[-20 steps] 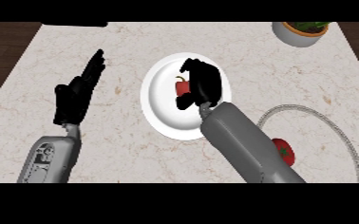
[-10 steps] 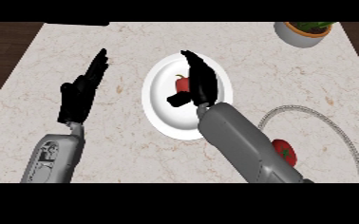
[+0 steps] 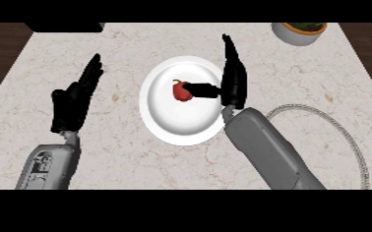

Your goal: Pick the bell pepper from the placemat and place it in the plate

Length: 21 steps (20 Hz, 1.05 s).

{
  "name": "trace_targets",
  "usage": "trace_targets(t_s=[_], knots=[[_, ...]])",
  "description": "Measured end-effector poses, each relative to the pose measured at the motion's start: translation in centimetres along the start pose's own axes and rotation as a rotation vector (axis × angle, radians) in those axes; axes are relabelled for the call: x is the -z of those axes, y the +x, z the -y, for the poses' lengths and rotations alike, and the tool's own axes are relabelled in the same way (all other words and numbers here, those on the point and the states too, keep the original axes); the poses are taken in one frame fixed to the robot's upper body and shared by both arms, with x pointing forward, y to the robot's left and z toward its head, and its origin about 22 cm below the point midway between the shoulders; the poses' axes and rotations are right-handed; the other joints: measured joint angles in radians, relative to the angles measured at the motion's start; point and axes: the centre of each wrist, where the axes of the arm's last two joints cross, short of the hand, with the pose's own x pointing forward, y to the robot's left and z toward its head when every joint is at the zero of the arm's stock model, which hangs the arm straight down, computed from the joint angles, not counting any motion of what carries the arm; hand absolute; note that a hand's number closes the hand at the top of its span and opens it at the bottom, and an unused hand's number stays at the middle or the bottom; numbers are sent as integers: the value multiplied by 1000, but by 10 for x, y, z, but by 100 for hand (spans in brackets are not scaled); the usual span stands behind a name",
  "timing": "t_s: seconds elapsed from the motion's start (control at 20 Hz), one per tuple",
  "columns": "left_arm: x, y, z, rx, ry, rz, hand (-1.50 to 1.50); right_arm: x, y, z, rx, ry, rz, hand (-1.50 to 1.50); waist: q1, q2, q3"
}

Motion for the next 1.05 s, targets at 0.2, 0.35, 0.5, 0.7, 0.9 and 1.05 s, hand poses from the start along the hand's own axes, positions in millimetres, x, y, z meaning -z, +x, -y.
trace_targets(t_s=[0.2, 0.35, 0.5, 0.7, 0.9, 1.05], knots=[[-3, -5, -7, 3, 11, -9, 0, -9, -26, 42, 58, -70, -8, -150, -14, -3, 0], [-3, -3, -15, 2, 12, -9, 0, -21, -43, 74, 82, -95, -23, -150, -15, -3, -1], [-1, 0, -12, 4, 11, -4, 0, -29, -59, 107, 92, -92, -30, -150, -13, -2, -1], [-3, 2, -9, 3, 7, 1, 0, -41, -74, 145, 79, -76, -27, -150, -10, -1, -1], [0, 5, -6, 2, 4, -4, 0, -40, -96, 174, 85, -72, -29, -150, -7, 0, 0], [-3, 0, -7, 1, 5, 2, 0, -41, -109, 188, 91, -80, -32, -150, -5, 1, 0]])
